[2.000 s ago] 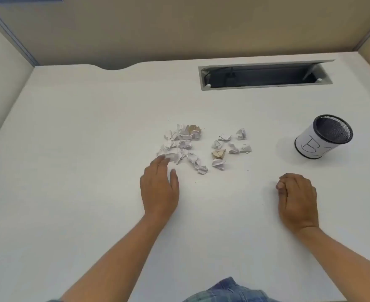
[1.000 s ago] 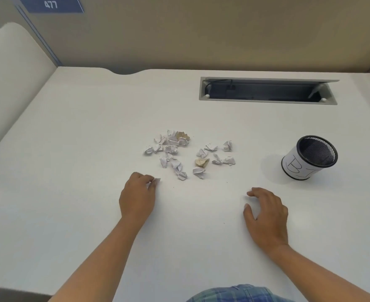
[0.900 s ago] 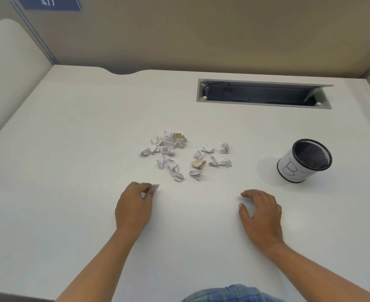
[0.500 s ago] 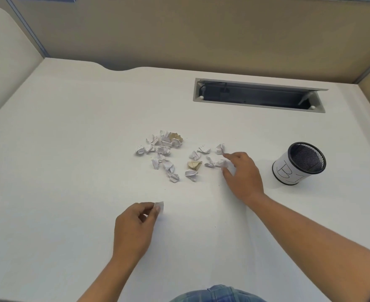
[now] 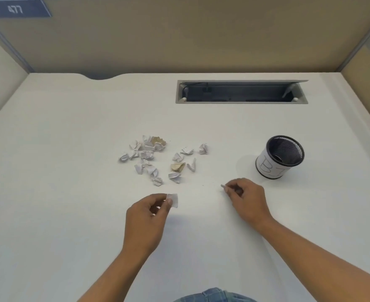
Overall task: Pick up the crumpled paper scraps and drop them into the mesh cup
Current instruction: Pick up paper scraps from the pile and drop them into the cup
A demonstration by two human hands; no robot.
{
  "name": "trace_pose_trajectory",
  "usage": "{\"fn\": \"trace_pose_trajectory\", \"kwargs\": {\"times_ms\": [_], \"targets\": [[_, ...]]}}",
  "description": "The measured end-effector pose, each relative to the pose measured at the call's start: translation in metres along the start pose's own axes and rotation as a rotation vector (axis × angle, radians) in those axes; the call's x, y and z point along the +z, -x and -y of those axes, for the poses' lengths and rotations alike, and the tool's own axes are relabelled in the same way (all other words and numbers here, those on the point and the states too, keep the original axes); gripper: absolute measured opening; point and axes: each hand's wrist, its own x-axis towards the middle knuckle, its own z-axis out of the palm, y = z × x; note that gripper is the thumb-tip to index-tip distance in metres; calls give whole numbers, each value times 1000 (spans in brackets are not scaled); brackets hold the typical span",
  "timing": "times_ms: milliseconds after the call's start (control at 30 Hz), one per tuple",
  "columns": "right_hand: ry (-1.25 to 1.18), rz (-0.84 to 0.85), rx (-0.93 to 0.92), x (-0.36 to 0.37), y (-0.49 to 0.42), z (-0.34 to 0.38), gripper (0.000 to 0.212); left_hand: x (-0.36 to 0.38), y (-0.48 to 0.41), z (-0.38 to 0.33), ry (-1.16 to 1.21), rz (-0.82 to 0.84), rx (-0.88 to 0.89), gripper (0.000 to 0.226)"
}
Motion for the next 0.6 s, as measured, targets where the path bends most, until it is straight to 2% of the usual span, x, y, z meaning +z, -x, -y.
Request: {"fn": "trace_pose_trajectory", "kwargs": {"times_ms": [167, 267, 400, 500, 600], "targets": [[-163, -89, 160, -35, 45, -19, 20, 51, -12, -53, -53, 119, 125, 11], [-202, -133, 181, -55, 67, -26, 21, 93, -28, -89, -105, 161, 242, 4], [-209, -160, 180, -76, 86, -34, 20, 152, -54, -130, -178, 204, 366, 12], [-186, -140, 137, -87, 94, -38, 24, 186, -69, -148, -208, 231, 381, 11], [-218, -158, 138, -99, 97, -42, 24, 206, -81, -155, -219, 206, 314, 12]]}}
